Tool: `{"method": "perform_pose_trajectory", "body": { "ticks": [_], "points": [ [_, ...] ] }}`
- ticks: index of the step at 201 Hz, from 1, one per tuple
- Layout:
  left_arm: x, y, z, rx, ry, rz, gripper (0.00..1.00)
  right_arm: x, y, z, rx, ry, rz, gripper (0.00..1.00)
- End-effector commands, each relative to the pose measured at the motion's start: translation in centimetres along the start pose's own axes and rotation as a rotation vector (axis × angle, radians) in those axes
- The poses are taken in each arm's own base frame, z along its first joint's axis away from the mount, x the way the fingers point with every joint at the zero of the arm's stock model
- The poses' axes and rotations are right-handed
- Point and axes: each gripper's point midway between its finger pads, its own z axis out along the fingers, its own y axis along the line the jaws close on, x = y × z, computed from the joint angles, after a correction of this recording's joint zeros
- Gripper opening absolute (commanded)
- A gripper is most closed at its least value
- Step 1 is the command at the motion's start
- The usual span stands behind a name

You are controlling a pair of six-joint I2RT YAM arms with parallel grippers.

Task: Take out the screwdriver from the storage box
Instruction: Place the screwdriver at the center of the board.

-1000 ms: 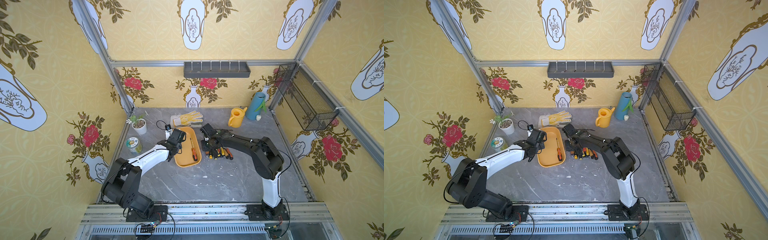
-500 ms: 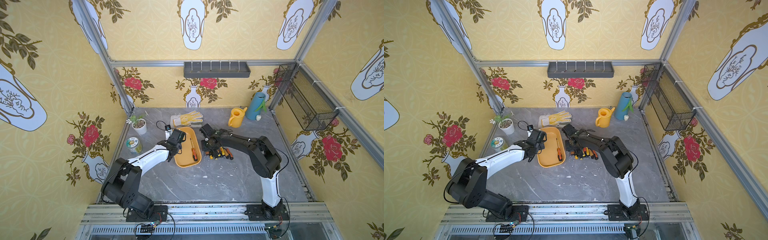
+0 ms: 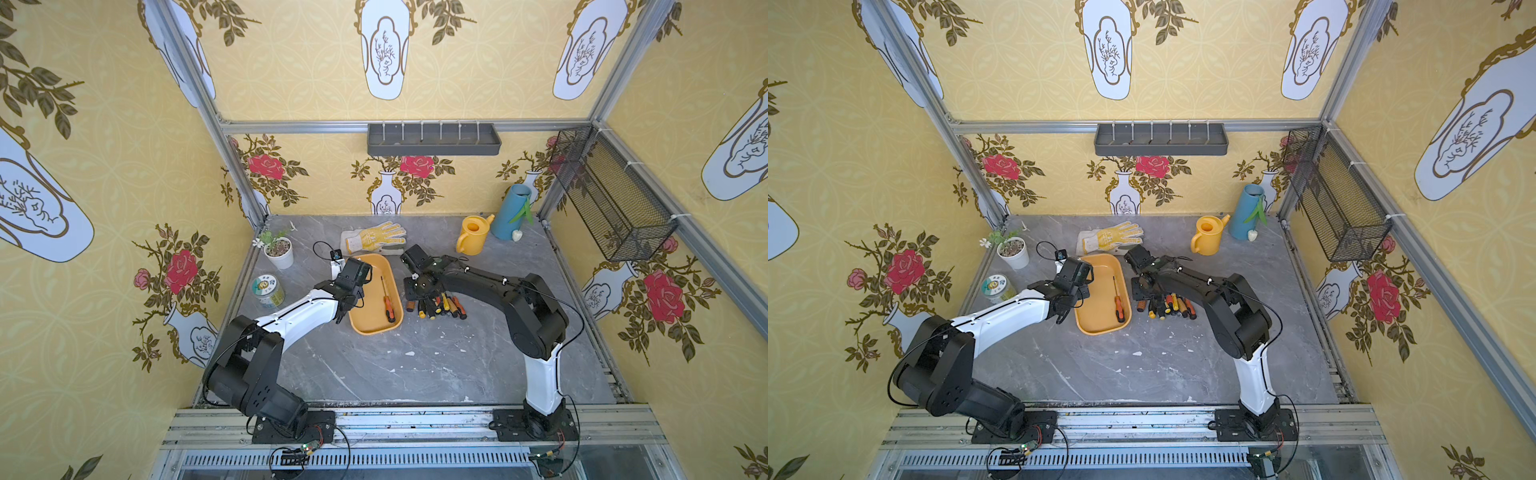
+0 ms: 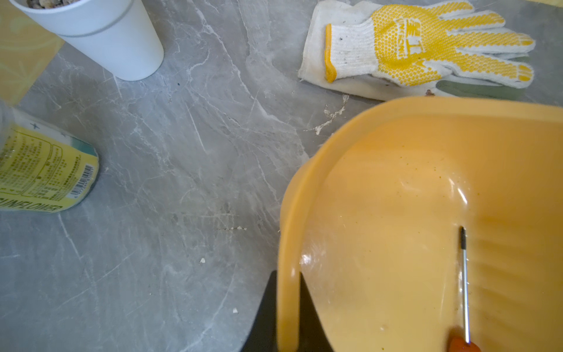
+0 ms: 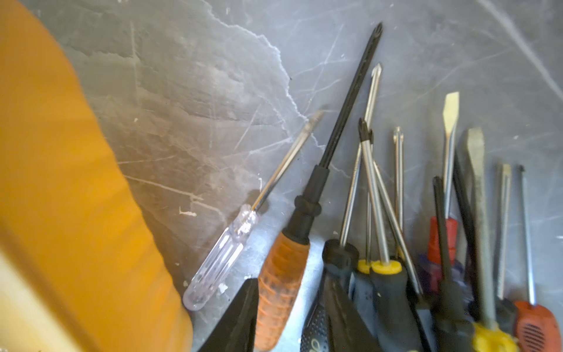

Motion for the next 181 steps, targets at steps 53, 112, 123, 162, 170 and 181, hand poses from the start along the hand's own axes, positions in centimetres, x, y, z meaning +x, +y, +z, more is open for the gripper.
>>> {"method": "perform_pose_trajectory", "body": {
  "ticks": [53, 112, 123, 162, 170, 181],
  "points": [
    [-0.3, -0.5, 0.2, 0.014, -0.006, -0.011, 0.00, -1.8, 1.1, -4.3, -0.027, -0.138, -0.057, 0.52],
    [-0.3, -0.7, 0.2, 0.021, -0.005, -0.022, 0.00, -1.5, 4.1, -7.1, -0.126, -0.201, -0.126, 0.66],
    [-0.4, -0.7, 0.2, 0.022, -0.007, -0.023, 0.00, -1.3, 4.7, -7.3, -0.141, -0.203, -0.136, 0.68],
    [-0.3, -0.6, 0.2, 0.023, -0.005, -0.026, 0.00, 0.1, 7.6, -7.2, -0.209, -0.177, -0.167, 0.69],
    [-0.2, -0.7, 0.2, 0.024, -0.004, -0.025, 0.00, 0.5, 8.1, -7.0, -0.215, -0.169, -0.173, 0.69],
    [-0.3, -0.6, 0.1, 0.026, -0.006, -0.029, 0.00, 0.8, 8.7, -6.8, -0.227, -0.158, -0.178, 0.68]
  ]
}}
